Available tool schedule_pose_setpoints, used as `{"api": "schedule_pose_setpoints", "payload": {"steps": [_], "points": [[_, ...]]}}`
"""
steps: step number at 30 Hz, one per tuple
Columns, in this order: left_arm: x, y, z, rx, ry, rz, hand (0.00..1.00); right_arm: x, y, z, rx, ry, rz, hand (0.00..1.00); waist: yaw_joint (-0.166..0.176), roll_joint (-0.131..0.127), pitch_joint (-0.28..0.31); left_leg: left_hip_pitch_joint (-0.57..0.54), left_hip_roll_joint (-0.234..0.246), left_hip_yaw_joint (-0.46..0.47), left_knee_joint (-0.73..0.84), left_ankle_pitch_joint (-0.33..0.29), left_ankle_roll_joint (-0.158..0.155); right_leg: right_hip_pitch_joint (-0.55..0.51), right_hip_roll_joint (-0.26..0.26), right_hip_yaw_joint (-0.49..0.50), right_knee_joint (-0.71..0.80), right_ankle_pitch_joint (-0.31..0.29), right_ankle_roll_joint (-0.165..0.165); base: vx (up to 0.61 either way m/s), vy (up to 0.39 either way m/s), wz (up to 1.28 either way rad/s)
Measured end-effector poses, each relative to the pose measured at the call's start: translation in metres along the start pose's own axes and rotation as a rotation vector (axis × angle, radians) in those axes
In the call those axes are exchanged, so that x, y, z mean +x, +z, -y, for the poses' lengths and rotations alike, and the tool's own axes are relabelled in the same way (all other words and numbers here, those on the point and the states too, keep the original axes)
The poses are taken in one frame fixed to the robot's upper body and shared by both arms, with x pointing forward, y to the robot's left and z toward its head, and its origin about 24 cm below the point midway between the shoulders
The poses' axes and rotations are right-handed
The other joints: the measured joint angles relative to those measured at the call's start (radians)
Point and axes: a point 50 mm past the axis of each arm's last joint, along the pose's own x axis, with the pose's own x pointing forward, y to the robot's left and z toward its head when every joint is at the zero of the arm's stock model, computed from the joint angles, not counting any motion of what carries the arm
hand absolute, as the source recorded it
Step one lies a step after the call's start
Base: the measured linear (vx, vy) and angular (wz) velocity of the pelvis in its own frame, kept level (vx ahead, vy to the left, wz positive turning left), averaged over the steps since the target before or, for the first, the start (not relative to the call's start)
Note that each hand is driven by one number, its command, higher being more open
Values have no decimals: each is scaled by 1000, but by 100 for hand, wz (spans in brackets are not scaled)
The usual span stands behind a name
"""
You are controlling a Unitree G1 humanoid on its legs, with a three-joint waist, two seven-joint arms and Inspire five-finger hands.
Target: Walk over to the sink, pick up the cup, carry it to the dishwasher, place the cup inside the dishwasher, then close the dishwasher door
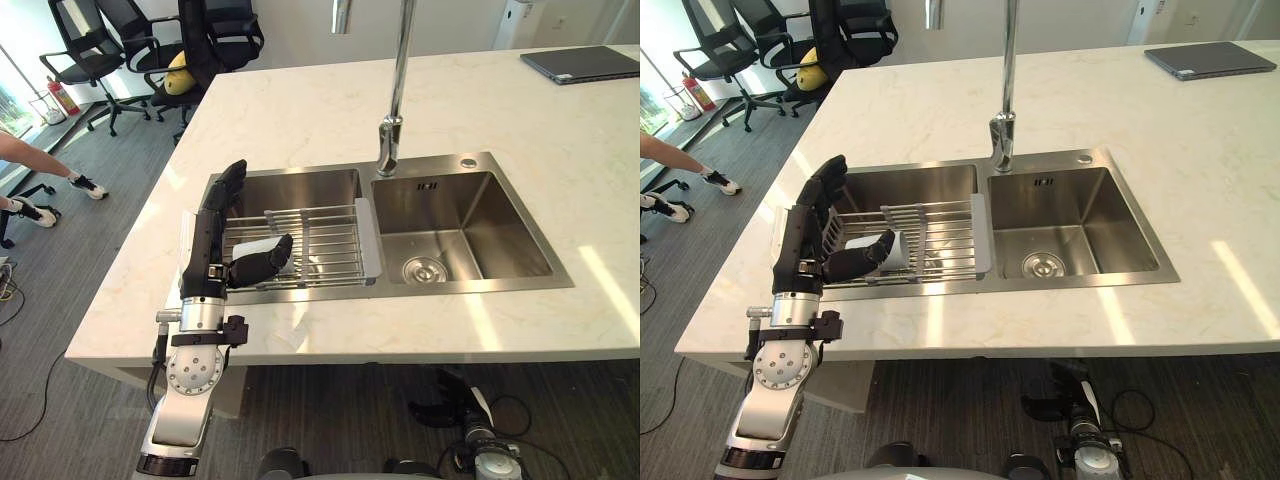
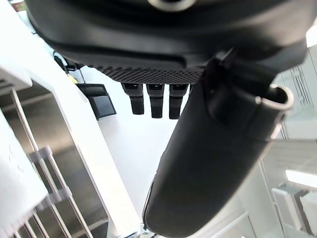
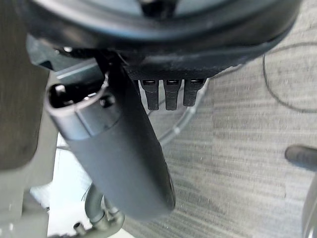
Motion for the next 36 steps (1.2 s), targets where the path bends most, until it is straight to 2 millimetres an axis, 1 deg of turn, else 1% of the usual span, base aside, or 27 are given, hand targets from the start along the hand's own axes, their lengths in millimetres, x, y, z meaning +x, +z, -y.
{"api": "schedule_pose_setpoints", "payload": {"steps": [1,2,3,4,5,6,10,15,20,22,26,28,31,36], "points": [[0,-3,-2,19,2,-11,90,0,1,-4,9,7,1,90,0,-14,4,11,-10,13,-4,3,5,-1,-11,17,7,0,0,123,187,-20],[2,-7,-7,63,2,-24,90,-1,1,-8,19,22,12,90,-4,-34,5,14,-31,18,-13,0,11,-4,-26,38,5,-8,15,94,116,-7],[3,-9,-9,82,2,-34,90,-1,2,-9,19,28,13,90,-4,-40,7,15,-35,23,-16,-1,15,-6,-32,40,4,-8,16,119,158,-9],[2,-17,-13,129,-4,-70,90,-2,0,-8,20,30,9,90,-2,-49,4,21,-47,39,-31,-1,22,-10,-44,52,-5,-6,19,92,120,-14],[2,-20,-15,147,-7,-83,90,-2,0,-8,19,30,7,90,-1,-51,3,27,-51,43,-39,0,23,-9,-47,56,-7,-6,19,128,125,-25],[1,-27,-20,204,-27,-117,90,-4,-3,-7,19,32,-1,90,-3,-53,2,58,-61,55,-68,2,27,3,-55,72,-16,-7,23,77,53,-18],[3,-28,-24,287,-66,-106,90,-4,-5,-7,17,42,-5,90,-8,-55,-3,95,-62,74,-106,8,26,11,-54,91,-21,-13,30,64,-6,-17],[10,-25,-24,383,-155,-69,90,-5,-7,-7,15,46,-12,90,-10,-64,-15,111,-60,76,-165,48,17,2,-43,99,-36,-13,25,16,-52,-6],[10,-40,-30,490,-247,-115,90,-10,-16,-7,15,57,-39,90,-10,-70,-47,130,-41,77,-233,80,0,-2,-17,102,-55,3,7,6,-62,-5],[10,-44,-34,517,-261,-132,90,-11,-18,-6,13,55,-48,90,-8,-70,-51,132,-39,78,-250,91,0,-4,-13,103,-66,14,4,-37,-25,-2],[10,-45,-38,542,-269,-133,90,-11,-19,-8,8,62,-53,90,1,-70,-52,128,-42,81,-269,106,5,-2,-13,108,-110,50,9,-66,21,-4],[10,-45,-40,548,-268,-134,90,-12,-21,-8,6,66,-59,90,16,-69,-63,124,-46,91,-273,112,10,3,-14,115,-147,79,13,-90,42,-13],[9,-45,-46,555,-248,-144,90,-12,-23,-8,6,66,-69,90,21,-69,-69,126,-49,92,-288,128,13,16,-15,115,-185,108,15,-80,22,-3],[1,-49,-56,562,-224,-183,90,-12,-24,-8,5,66,-76,90,23,-69,-70,136,-47,89,-306,141,9,32,-11,111,-216,129,13,-67,-9,1]]}}
